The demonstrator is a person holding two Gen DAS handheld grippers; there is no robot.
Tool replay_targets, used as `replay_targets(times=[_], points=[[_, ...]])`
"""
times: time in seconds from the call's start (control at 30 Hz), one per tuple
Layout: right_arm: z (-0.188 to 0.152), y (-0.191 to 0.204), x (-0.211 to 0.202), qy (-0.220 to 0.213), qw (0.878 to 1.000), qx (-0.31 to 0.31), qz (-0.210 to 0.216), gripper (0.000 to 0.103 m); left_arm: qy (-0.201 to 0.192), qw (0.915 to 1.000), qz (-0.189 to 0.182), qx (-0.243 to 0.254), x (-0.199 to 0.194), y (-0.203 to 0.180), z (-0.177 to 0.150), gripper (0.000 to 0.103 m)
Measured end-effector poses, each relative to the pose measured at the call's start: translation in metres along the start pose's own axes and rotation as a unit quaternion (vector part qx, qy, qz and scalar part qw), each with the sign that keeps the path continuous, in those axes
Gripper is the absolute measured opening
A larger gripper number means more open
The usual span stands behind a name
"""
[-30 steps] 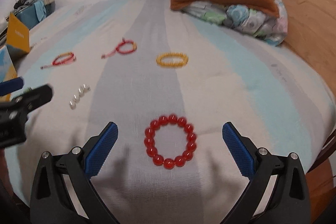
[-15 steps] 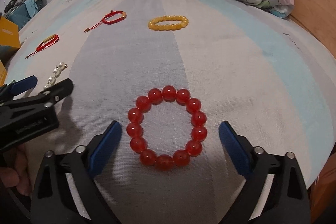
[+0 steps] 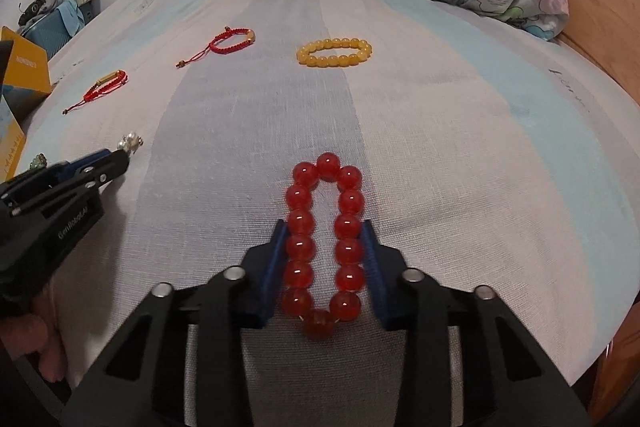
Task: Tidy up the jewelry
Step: 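Grasp the pearl earrings with left tool while right tool grasps red bead bracelet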
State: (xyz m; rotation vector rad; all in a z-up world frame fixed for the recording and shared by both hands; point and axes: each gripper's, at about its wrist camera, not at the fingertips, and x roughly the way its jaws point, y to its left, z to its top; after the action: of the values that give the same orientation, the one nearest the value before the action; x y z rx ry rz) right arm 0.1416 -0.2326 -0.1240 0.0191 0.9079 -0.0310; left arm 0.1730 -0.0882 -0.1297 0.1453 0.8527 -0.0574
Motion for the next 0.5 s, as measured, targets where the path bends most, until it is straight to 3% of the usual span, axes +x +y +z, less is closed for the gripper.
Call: replay_targets(times=[0.07, 0.5], points=[[0.000, 0.000, -0.001, -0.002, 1.000, 0.002, -0.001, 0.027, -0.002, 1.0000, 0.001, -0.002, -0.002, 0.000, -0.001, 0.010], [0.003, -0.006, -0.013, -0.025, 0.999, 0.021, 0.003, 0.026, 0.007, 0.9993, -0.022, -0.028, -0.024, 0.002, -0.003, 0.010]])
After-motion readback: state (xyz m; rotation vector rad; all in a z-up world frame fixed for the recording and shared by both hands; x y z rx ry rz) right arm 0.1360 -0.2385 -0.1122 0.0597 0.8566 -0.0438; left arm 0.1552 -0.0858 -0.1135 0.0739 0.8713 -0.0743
